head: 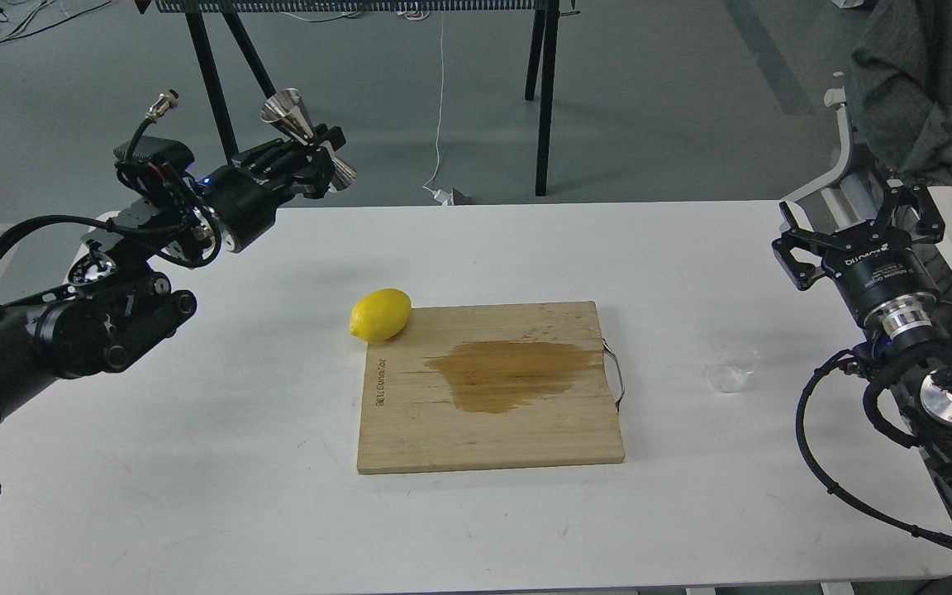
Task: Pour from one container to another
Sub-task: 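Carry the jigger with the left gripper over the cutting board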
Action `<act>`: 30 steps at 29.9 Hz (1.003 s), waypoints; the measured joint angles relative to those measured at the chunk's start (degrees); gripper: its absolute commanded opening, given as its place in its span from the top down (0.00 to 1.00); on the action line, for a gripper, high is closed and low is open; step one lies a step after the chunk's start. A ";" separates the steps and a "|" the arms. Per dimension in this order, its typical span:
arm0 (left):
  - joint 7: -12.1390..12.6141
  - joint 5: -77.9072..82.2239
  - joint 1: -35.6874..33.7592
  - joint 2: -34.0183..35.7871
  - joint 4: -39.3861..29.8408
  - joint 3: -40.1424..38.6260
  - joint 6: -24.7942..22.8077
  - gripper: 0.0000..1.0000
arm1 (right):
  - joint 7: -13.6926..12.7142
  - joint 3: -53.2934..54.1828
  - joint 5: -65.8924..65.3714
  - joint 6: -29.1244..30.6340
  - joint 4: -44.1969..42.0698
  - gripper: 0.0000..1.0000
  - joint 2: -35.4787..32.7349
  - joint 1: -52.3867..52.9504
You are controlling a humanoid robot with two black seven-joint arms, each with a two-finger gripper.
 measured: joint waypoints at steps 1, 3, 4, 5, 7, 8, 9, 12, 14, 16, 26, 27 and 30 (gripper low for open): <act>0.00 0.21 -0.55 -1.26 0.01 0.83 -0.05 0.90 | -0.04 -0.05 0.00 0.00 -0.58 0.01 0.00 0.48; 0.00 0.90 -1.60 -3.83 0.37 3.11 -0.09 0.90 | -0.11 -0.13 0.00 0.00 -1.63 0.01 -0.04 1.31; 0.00 1.32 -1.88 -5.00 0.54 4.21 -0.10 0.90 | -0.14 -0.15 -0.01 0.00 -2.01 0.01 -0.13 1.71; 0.00 1.87 -2.07 -6.52 0.71 5.40 -0.11 0.90 | -0.16 -0.16 -0.04 0.00 -2.36 0.01 -0.27 2.27; -0.01 3.21 -2.14 -9.76 1.14 6.96 -0.10 0.90 | -0.29 -0.23 -0.09 0.00 -2.78 0.01 -0.41 3.10; 0.00 3.96 -2.08 -11.00 1.44 7.27 -0.07 0.90 | -0.35 -0.29 -0.09 0.00 -2.85 0.01 -0.44 3.31; -0.02 4.89 -1.87 -12.17 1.72 7.49 -0.04 0.90 | -0.41 -0.36 -0.09 0.00 -2.89 0.01 -0.45 3.49; -0.01 7.95 -0.41 -14.91 2.22 7.72 0.06 0.90 | -0.44 -0.48 -0.09 0.00 -2.94 0.01 -0.46 3.73; 0.00 9.97 0.99 -16.17 2.40 7.76 0.17 0.90 | -0.45 -0.50 -0.09 0.00 -2.94 0.01 -0.46 3.76; -0.01 12.27 2.41 -17.10 2.74 7.78 0.28 0.90 | -0.45 -0.50 -0.09 0.00 -2.94 0.01 -0.46 3.82; 0.00 17.49 7.20 -19.90 7.16 8.02 1.76 0.90 | -0.46 -0.50 -0.05 0.00 -2.85 0.01 -0.39 3.97; 0.00 17.53 7.44 -19.92 7.61 8.42 1.79 0.90 | -0.46 -0.51 -0.05 0.00 -2.85 0.01 -0.39 3.97; -0.01 17.48 7.94 -19.94 10.92 11.27 2.75 0.90 | -0.46 -0.51 -0.05 0.00 -2.80 0.01 -0.39 3.97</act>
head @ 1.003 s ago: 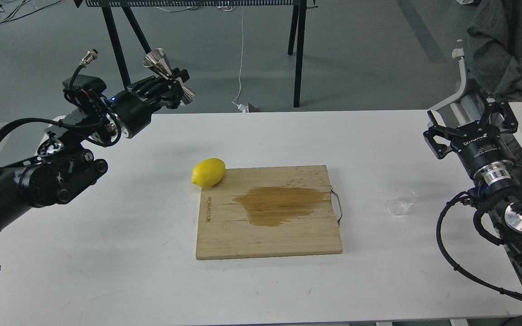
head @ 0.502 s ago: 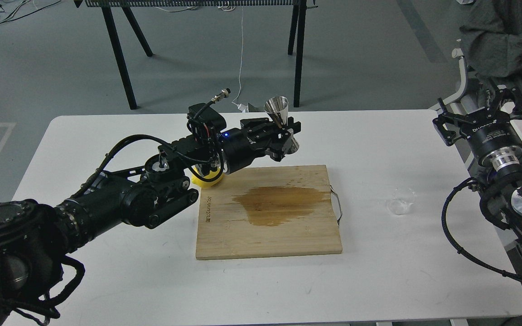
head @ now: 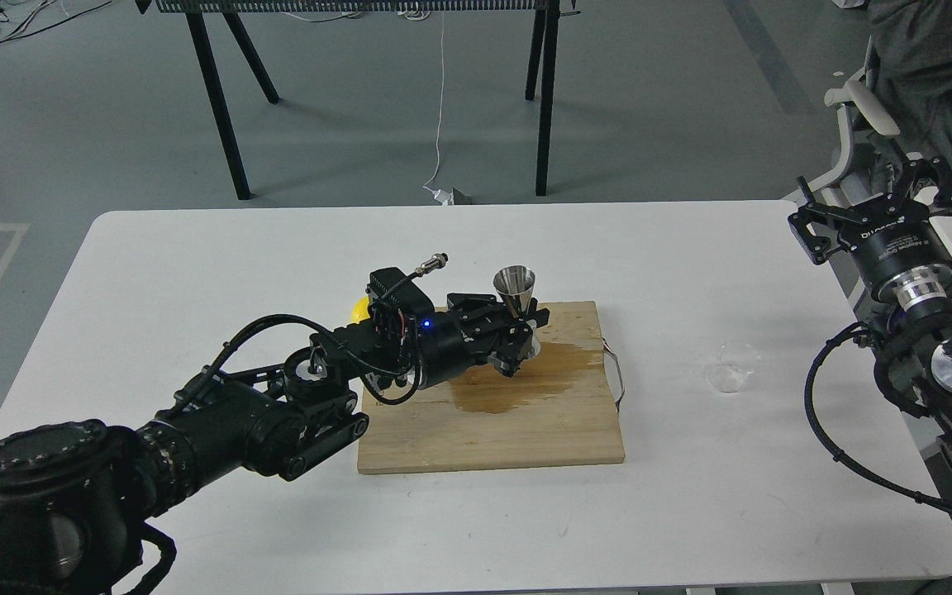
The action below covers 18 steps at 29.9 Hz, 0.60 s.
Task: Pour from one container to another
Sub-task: 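Carry the jigger with the left gripper over the cutting board, then lower the jigger upright onto the board beside the spill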
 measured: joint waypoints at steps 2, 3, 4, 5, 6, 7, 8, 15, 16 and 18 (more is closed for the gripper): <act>0.01 -0.28 0.13 0.03 2.48 1.53 1.24 0.90 | 0.00 0.00 0.00 0.00 0.03 0.01 0.00 0.00; 0.01 -0.36 0.19 0.03 3.20 1.87 1.58 0.90 | 0.00 0.00 0.00 0.00 0.04 0.01 0.00 0.00; 0.01 -0.40 0.35 0.02 3.75 2.11 1.81 0.90 | 0.00 0.00 0.00 0.00 0.04 0.01 0.00 -0.02; 0.01 -0.44 0.56 0.02 4.08 2.24 1.93 0.90 | 0.00 0.00 -0.01 0.00 0.05 0.01 0.00 -0.03; 0.01 -0.45 0.77 0.02 4.22 2.32 2.01 0.90 | 0.00 0.00 -0.02 0.00 0.05 0.01 0.00 -0.03; 0.01 -0.45 0.99 0.00 4.34 2.39 2.06 0.90 | 0.00 0.00 -0.02 0.00 0.07 0.01 0.00 -0.03; 0.00 -0.45 1.13 -0.01 4.38 2.43 2.09 0.90 | 0.00 0.00 -0.02 0.00 0.09 0.01 0.00 -0.03; 0.00 -0.47 2.22 0.01 4.25 2.36 2.21 0.89 | 0.00 0.00 -0.02 0.00 0.17 0.01 0.00 -0.03; 0.01 -0.50 2.29 0.01 4.23 2.32 2.27 0.89 | 0.00 0.00 -0.02 0.00 0.21 0.01 0.00 -0.04; 0.00 -0.53 2.39 0.01 4.18 2.30 2.30 0.89 | 0.00 0.00 0.00 0.00 0.28 0.01 0.00 -0.08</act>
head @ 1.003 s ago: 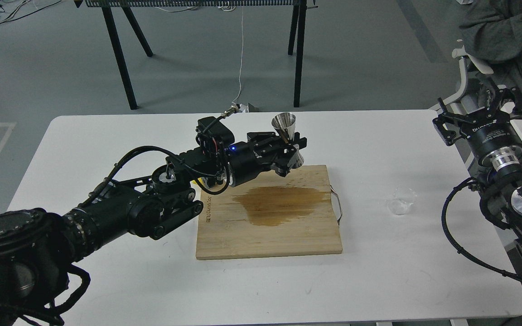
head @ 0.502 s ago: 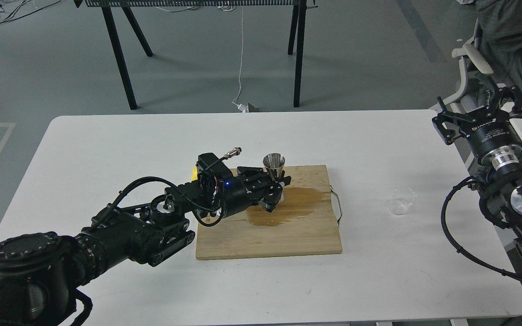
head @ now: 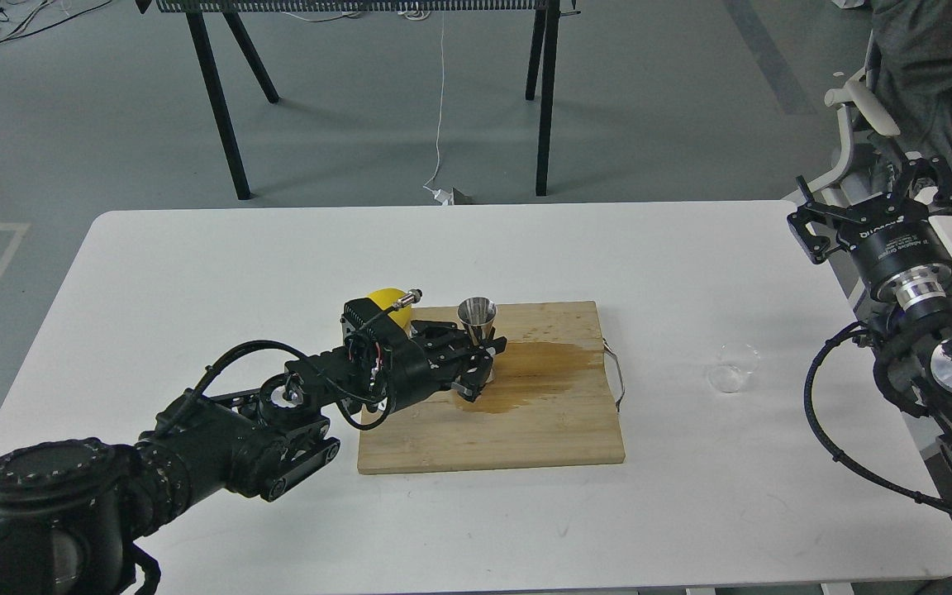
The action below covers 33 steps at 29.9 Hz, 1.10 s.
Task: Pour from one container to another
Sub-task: 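Lower the jigger upright onto the board beside the spill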
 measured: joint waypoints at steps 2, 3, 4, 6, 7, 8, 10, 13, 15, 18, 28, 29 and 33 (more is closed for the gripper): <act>0.00 -0.02 0.06 0.00 -0.03 -0.01 0.02 0.87 | 0.00 -0.03 0.02 0.00 0.07 0.01 0.00 -0.01; 0.00 -0.02 0.10 0.00 -0.04 -0.01 0.02 0.86 | 0.00 -0.06 0.03 0.00 0.09 0.01 0.00 -0.01; 0.00 -0.02 0.10 0.00 -0.04 -0.01 0.02 0.84 | 0.00 -0.07 0.04 0.00 0.10 0.01 0.00 -0.01; 0.00 -0.03 0.11 0.00 -0.04 -0.02 0.03 0.78 | 0.00 -0.08 0.04 0.00 0.11 0.01 0.00 -0.05; 0.00 -0.03 0.12 0.00 -0.04 -0.07 0.05 0.77 | 0.00 -0.08 0.04 0.00 0.11 0.01 0.00 -0.08; 0.00 -0.03 0.14 0.00 -0.04 -0.14 0.08 0.75 | 0.00 -0.08 0.04 0.00 0.12 0.01 0.00 -0.09; 0.00 -0.03 0.23 0.00 -0.04 -0.26 0.09 0.71 | 0.00 -0.08 0.04 0.00 0.11 0.01 0.00 -0.10; 0.00 -0.09 0.52 0.00 -0.11 -0.43 0.11 0.65 | 0.00 -0.08 0.04 0.00 0.11 0.01 0.02 -0.10; 0.00 -0.11 0.64 0.00 -0.23 -0.45 0.11 0.64 | 0.00 -0.08 0.04 0.00 0.12 0.01 0.04 -0.12; 0.00 -0.11 0.98 0.00 -0.42 -0.46 0.11 0.60 | 0.00 -0.08 0.04 0.00 0.11 0.01 0.04 -0.18; 0.00 -1.06 1.25 0.00 -1.49 -0.72 0.37 0.14 | 0.00 -0.05 0.04 0.00 0.11 0.01 0.04 -0.25; 0.00 -1.23 1.25 0.00 -1.63 -0.76 0.37 0.13 | 0.00 -0.05 0.04 0.00 0.12 0.01 0.05 -0.28; 0.00 -1.43 1.24 0.00 -1.86 -0.80 0.37 0.13 | 0.00 0.00 0.06 0.00 0.19 0.01 0.09 -0.35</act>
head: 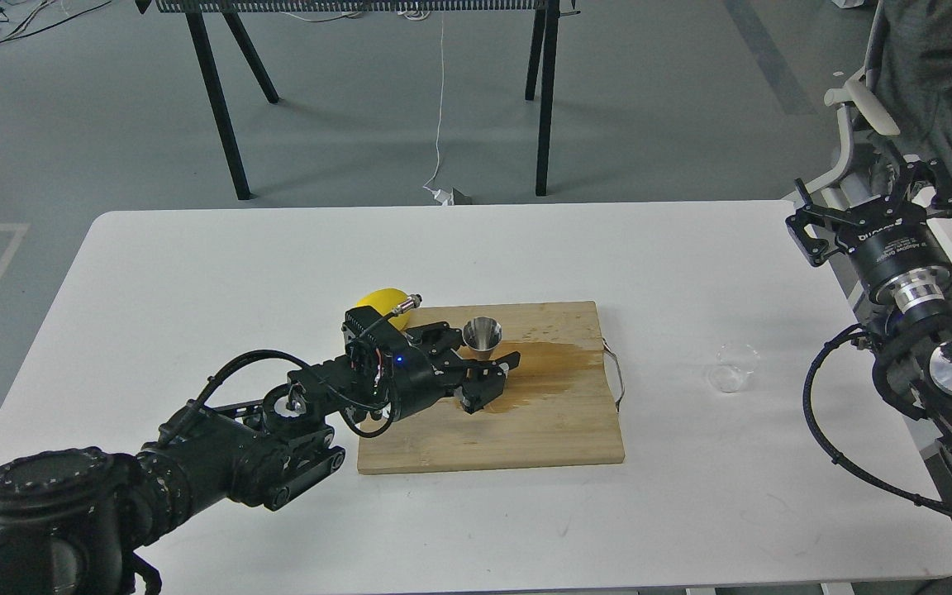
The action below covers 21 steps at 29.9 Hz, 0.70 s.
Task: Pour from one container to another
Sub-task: 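Lower the jigger upright onto the board beside the spill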
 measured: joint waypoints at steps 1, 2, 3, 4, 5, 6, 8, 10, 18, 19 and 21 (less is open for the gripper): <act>0.00 -0.02 0.00 0.00 -0.02 0.00 0.00 0.13 | 0.00 0.01 0.00 0.00 0.01 0.01 0.00 -0.02; 0.00 -0.05 0.00 0.00 -0.03 -0.02 0.00 0.13 | 0.00 0.01 0.00 0.00 0.01 0.01 0.00 -0.06; 0.00 -0.06 0.00 0.00 -0.03 -0.05 0.00 0.12 | 0.00 0.01 0.00 0.00 0.01 0.01 0.00 -0.10; 0.00 -0.07 0.01 0.00 -0.03 -0.07 0.00 0.12 | 0.00 0.01 0.00 0.00 0.01 0.01 0.00 -0.14; 0.00 -0.09 0.11 0.00 -0.04 -0.09 0.02 0.12 | 0.00 0.01 0.00 0.00 0.01 0.01 0.00 -0.16; 0.00 -0.09 0.26 0.00 -0.04 -0.10 0.04 0.12 | 0.00 0.01 0.00 0.00 0.01 0.01 0.00 -0.17; 0.00 -0.10 0.60 0.00 -0.07 -0.09 0.07 0.12 | 0.00 0.01 0.00 0.00 0.01 0.01 0.00 -0.18; 0.00 -0.11 0.91 0.02 -0.75 -0.10 0.09 0.12 | 0.00 0.01 0.00 0.00 0.01 0.01 0.00 -0.19; 0.00 -1.89 1.99 0.52 -3.88 -0.09 0.43 0.11 | 0.00 -0.01 0.00 0.00 0.11 0.01 0.22 -0.29; 0.00 -1.97 2.05 0.94 -3.89 -0.09 0.51 0.11 | 0.00 -0.03 0.00 0.00 0.16 0.01 0.28 -0.31; 0.00 -2.08 2.16 1.64 -3.89 -0.09 0.70 0.11 | 0.04 -0.06 0.00 0.00 0.17 0.01 0.38 -0.35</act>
